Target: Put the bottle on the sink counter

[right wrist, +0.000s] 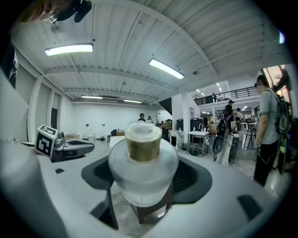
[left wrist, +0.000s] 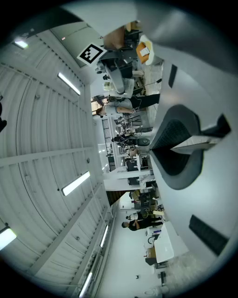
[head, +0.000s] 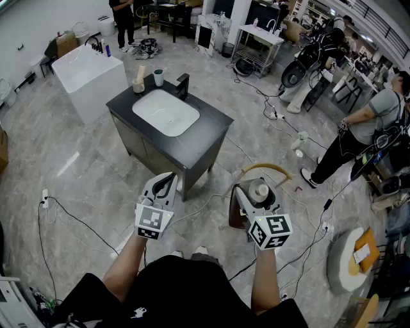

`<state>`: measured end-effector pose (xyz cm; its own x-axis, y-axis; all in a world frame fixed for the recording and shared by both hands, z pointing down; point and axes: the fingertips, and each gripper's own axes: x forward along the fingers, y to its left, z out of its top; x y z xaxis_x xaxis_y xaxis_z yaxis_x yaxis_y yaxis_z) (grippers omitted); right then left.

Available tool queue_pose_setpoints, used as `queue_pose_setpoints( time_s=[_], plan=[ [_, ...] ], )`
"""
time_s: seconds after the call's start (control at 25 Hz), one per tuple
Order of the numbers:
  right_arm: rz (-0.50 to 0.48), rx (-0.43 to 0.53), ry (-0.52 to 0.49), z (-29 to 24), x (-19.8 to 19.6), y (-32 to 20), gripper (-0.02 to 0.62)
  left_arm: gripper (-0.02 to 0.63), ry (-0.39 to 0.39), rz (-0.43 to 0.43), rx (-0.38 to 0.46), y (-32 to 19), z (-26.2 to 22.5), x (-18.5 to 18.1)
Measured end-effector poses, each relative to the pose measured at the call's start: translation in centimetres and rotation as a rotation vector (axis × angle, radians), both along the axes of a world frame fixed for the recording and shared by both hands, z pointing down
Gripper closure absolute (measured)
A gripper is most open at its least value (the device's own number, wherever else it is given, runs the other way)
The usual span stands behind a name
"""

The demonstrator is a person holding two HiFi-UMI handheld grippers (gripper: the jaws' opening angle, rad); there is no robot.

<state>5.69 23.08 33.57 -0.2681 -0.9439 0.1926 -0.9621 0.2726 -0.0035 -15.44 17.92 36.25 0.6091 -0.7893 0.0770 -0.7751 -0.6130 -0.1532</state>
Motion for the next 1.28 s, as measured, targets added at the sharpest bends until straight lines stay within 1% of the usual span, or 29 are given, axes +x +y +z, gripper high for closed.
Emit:
queue_pose_setpoints(
  time_s=[0.2,0.4,0.8,1.08,1.28],
  plan=[
    [0.022,-0.017,-0.001,0.3,-0.4,0.7,0.261,0.604,-0.005,0.019,-0.014,0.6,0.1,-0.4],
    [0.032,-0.013,-0.012,0.0,-1.0,0.7,0.261,0.604,0.000,0.021,-0.023,0.4,0.0,-1.0],
    [0.038,-0.007,0.015,-0.2,-2.4,1.7,0.261,0.604,0.002,0.045,-0.017,1.3,0.3,-1.8],
    [0.013,-0.012,0.023,0.1,-4.2,1.6,0.261,0.604,0.031,0.060,-0.043,1.8,1.2,-3.3],
    [-0.011,-0.014,0.023,0.4,-5.2,1.2,0.261,0.604,0.031,0.043,-0.054,1.8,2.0,-4.4]
  ],
)
